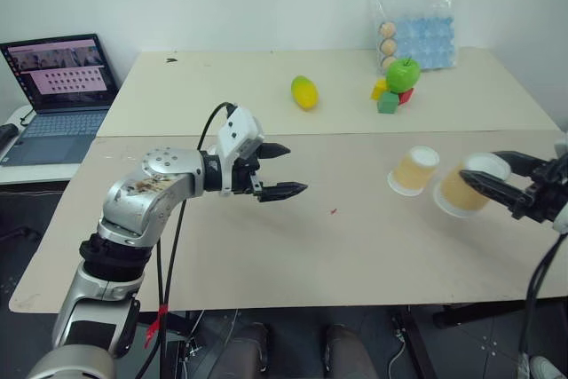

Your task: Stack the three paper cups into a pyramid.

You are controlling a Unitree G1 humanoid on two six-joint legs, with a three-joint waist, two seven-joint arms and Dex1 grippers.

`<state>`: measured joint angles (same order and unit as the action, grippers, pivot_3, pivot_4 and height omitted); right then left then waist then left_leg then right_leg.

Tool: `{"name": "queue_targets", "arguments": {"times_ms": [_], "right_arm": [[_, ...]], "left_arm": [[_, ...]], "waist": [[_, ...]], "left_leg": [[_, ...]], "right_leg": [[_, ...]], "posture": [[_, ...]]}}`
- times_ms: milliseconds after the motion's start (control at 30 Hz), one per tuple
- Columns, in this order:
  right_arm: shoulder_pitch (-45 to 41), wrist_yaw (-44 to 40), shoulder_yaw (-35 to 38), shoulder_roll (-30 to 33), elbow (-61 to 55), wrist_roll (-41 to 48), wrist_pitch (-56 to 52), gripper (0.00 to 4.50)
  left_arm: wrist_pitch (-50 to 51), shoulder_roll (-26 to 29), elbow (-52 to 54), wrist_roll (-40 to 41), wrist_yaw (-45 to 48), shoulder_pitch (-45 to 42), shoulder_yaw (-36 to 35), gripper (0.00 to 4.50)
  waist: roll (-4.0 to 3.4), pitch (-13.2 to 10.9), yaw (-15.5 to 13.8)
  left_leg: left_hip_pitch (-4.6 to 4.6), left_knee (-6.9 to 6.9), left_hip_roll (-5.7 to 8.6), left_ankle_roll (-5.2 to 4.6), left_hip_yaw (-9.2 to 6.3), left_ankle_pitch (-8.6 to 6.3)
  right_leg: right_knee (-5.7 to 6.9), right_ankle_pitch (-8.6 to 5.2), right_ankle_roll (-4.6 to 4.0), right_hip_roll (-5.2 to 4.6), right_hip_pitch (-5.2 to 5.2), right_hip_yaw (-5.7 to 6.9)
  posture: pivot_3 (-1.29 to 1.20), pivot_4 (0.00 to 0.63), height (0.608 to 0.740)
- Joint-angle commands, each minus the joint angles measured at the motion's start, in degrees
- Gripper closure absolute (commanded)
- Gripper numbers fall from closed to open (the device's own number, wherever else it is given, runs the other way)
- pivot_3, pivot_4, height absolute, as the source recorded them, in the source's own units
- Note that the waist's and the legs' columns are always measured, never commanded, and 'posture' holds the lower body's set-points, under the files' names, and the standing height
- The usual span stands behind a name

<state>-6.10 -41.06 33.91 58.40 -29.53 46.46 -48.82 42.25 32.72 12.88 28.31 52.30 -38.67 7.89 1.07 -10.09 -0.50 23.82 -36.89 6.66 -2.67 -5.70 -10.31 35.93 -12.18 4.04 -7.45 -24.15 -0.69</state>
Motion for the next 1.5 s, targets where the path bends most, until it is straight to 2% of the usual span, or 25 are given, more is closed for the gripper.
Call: {"name": "queue_targets", "arguments": {"times_ms": [33,167,300,533,933,1100,1367,1400,1433,1500], "right_arm": [[-3.4,1.6,-4.7,0.0,-4.5,4.8,-3.1,1.89],[-7.5,4.6,-14.6,-4.5,-2.8,0.8,-0.7,1.89],[-12.7,4.7,-29.7,-9.2,3.8,-11.0,5.0,1.89],[-20.3,1.6,-39.7,-17.3,17.8,-20.9,14.0,1.89],[-32.3,-4.5,-43.0,-27.0,34.4,-28.2,22.4,1.89],[-33.6,-4.8,-43.2,-30.7,33.5,-28.5,21.2,1.89],[-31.8,-3.7,-42.7,-32.7,31.0,-28.4,19.5,1.89],[-31.6,-3.5,-42.5,-32.8,30.8,-28.3,19.3,0.9],[-31.4,-3.4,-42.4,-33.0,30.7,-28.2,19.3,0.76],[-31.1,-3.0,-42.4,-33.1,30.7,-28.6,19.4,0.06]], "left_arm": [[-1.3,0.1,1.2,-0.2,0.0,-1.6,-1.0,0.0],[-1.0,-0.4,1.5,-0.1,-0.6,-1.8,-0.9,0.0],[0.1,0.4,2.5,0.6,-0.8,-1.7,-1.9,0.0],[1.2,1.3,4.1,0.8,-2.7,-0.9,-2.9,0.0],[2.7,2.2,6.9,1.6,-5.4,1.8,-4.2,0.0],[2.5,2.1,6.8,1.5,-5.7,1.8,-4.0,0.0],[1.9,1.7,6.0,1.1,-5.5,1.3,-3.1,0.0],[1.8,1.7,5.9,1.0,-5.5,1.2,-3.0,0.0],[1.6,1.6,5.8,0.9,-5.4,1.2,-2.9,0.0],[1.5,1.4,5.6,0.8,-5.3,1.0,-2.8,0.0]], "waist": [[0.04,0.0,-0.1],[0.22,-0.1,-0.2],[0.21,-0.1,-0.1],[0.2,-0.1,0.2],[0.2,-0.1,1.1],[0.19,-0.1,1.3],[0.18,-0.1,1.3],[0.18,-0.1,1.3],[0.18,-0.1,1.3],[0.18,-0.1,1.3]], "left_leg": [[0.01,0.0,-0.01,0.0,0.0,0.0],[0.07,-0.01,0.0,-0.02,0.0,-0.01],[0.11,-0.02,0.02,-0.02,0.01,0.0],[0.1,-0.01,0.05,-0.03,0.03,0.01],[0.0,-0.01,0.04,0.01,0.03,0.05],[0.0,0.0,0.03,0.02,0.02,0.05],[-0.01,0.0,0.03,0.03,0.01,0.04],[-0.01,0.0,0.03,0.03,0.01,0.04],[0.0,0.0,0.03,0.03,0.02,0.04],[-0.01,0.0,0.03,0.04,0.02,0.04]], "right_leg": [[-0.03,0.0,0.0,0.0,0.0,0.02],[-0.13,0.04,0.02,-0.01,0.0,0.05],[-0.11,0.08,-0.01,0.01,-0.1,0.03],[-0.08,0.29,-0.34,0.09,-0.15,0.0],[0.02,0.41,-0.51,0.22,-0.13,-0.02],[0.06,0.44,-0.55,0.27,-0.19,-0.04],[0.08,0.45,-0.57,0.28,-0.2,-0.04],[0.08,0.45,-0.57,0.28,-0.2,-0.04],[0.08,0.45,-0.57,0.28,-0.2,-0.04],[0.08,0.46,-0.57,0.28,-0.2,-0.04]], "posture": [[0.0,0.15,0.74],[0.0,0.15,0.74],[0.0,0.15,0.74],[0.0,0.15,0.74],[0.0,0.15,0.74],[0.0,0.15,0.74],[0.0,0.15,0.74],[0.0,0.15,0.74],[0.0,0.15,0.74],[0.0,0.15,0.74]]}}
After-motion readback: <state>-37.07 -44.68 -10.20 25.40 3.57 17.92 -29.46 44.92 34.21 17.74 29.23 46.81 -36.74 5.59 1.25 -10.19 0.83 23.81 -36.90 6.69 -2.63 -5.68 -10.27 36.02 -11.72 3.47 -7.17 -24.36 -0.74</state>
